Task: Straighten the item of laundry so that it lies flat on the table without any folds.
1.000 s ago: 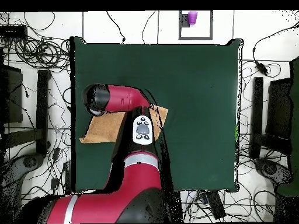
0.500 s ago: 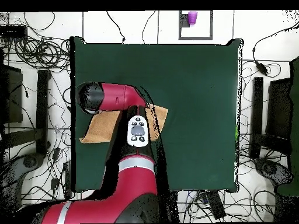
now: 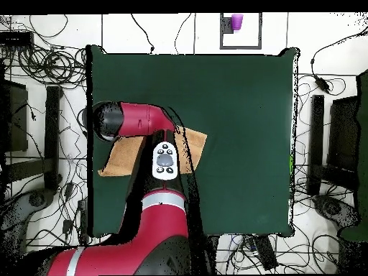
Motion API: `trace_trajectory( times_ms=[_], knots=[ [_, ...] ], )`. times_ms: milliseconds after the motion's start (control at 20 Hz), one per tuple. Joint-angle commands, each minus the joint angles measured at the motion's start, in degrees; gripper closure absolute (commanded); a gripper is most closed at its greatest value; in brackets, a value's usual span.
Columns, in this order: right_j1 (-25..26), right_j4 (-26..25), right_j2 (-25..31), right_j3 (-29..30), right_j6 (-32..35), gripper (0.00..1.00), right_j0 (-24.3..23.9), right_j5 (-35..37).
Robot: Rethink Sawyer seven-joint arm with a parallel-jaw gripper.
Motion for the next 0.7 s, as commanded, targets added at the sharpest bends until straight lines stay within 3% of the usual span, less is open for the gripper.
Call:
trace_trajectory(
  times_ms=[50,700],
  knots=[
    [2.6,4.0,5.2,1.4,10.4,0.00,2.2,9.5],
    [-3.6,6.4,4.1,6.7,12.0,0.00,5.0,14.9]
  ],
)
